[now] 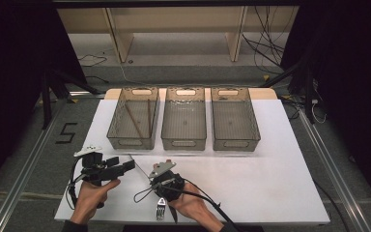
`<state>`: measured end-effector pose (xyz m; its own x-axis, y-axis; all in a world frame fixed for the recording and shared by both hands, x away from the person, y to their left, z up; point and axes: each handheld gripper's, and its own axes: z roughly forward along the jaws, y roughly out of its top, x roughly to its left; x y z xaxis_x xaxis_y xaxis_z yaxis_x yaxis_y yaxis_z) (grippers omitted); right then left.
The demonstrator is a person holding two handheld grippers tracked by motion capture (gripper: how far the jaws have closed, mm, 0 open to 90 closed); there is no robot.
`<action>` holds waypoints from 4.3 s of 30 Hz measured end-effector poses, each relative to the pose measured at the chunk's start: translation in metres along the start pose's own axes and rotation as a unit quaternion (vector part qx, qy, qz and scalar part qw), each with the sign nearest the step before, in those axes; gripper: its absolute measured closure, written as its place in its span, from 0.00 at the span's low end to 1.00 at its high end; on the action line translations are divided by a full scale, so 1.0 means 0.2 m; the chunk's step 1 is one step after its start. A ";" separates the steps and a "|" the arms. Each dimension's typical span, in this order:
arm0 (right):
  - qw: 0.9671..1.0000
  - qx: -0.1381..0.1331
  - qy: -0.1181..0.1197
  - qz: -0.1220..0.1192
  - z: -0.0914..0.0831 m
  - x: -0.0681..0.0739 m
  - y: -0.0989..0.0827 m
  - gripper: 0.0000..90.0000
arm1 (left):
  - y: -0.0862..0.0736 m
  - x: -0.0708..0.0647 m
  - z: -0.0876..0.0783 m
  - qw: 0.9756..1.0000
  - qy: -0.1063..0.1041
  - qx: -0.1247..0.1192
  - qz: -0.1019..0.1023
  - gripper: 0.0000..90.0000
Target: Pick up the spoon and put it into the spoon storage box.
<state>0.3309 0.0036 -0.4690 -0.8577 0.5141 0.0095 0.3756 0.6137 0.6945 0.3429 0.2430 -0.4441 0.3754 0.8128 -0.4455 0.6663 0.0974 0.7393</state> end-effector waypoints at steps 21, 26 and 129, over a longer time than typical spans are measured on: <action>0.999 -0.049 0.014 0.005 -0.24 -0.06 -0.01 1.00 | 0.01 -0.01 -0.03 1.000 -0.007 -0.019 0.002 0.18; 0.998 -0.062 0.006 0.008 -0.33 -0.10 -0.01 1.00 | 0.01 -0.01 -0.03 1.000 -0.009 -0.023 0.007 0.18; 0.981 -0.133 -0.085 0.115 -0.46 -0.63 0.09 0.41 | -0.12 -0.11 0.08 0.995 -0.019 -0.020 0.093 0.18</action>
<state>0.4122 -0.1055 -0.3912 -0.6815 0.7270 0.0838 0.4279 0.3030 0.8515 0.3280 0.2139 -0.4601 0.5142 0.7969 -0.3170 0.5567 -0.0290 0.8302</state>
